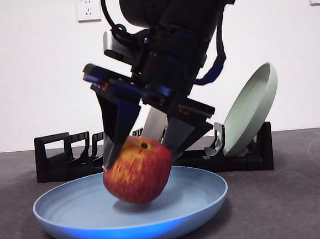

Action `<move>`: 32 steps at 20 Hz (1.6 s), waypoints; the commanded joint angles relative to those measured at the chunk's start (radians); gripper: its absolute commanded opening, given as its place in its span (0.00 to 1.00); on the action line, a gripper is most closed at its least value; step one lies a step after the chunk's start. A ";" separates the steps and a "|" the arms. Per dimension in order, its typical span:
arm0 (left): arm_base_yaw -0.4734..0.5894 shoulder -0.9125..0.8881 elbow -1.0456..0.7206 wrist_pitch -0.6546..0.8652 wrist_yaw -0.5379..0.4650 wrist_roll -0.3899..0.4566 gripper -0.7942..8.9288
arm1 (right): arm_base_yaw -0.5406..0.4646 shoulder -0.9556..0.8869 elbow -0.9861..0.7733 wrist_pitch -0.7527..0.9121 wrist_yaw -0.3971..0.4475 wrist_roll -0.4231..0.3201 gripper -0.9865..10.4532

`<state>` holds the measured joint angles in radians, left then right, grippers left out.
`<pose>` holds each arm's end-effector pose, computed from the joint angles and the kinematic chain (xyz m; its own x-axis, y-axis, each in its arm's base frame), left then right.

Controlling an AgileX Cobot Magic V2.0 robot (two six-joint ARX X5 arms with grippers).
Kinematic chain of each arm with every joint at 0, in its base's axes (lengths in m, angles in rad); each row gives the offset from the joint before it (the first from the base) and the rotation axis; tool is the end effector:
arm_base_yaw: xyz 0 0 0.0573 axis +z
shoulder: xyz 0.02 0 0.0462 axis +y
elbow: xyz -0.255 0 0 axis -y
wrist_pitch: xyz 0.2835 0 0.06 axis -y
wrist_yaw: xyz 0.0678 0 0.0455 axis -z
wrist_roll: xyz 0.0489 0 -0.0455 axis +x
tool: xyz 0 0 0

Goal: Take the blue plate from the plate rack,put the plate on the table,take the apple from the table,put the apple in the plate

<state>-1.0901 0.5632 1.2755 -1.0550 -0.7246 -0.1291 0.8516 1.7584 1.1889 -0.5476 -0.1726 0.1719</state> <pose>0.0648 -0.0542 0.4353 0.9138 -0.3188 -0.2516 0.3521 0.9306 0.0996 0.2503 0.2986 0.1474 0.1552 0.4380 -0.8855 -0.6778 0.6993 0.2271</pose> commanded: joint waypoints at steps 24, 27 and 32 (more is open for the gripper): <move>-0.003 0.033 -0.005 -0.032 0.049 -0.016 0.07 | -0.054 -0.647 0.136 -0.379 0.261 -0.136 0.08; -0.003 0.025 -0.037 -0.017 0.044 -0.016 0.07 | -0.069 -0.766 0.108 -0.370 0.283 -0.138 0.08; -0.008 -0.019 -0.203 0.101 0.021 -0.017 0.07 | -0.073 -0.935 -0.072 -0.328 0.364 -0.129 0.08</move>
<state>-1.0950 0.5457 1.0832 -0.9569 -0.7017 -0.1543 0.7773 0.8181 1.1313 -0.8799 0.1883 0.0376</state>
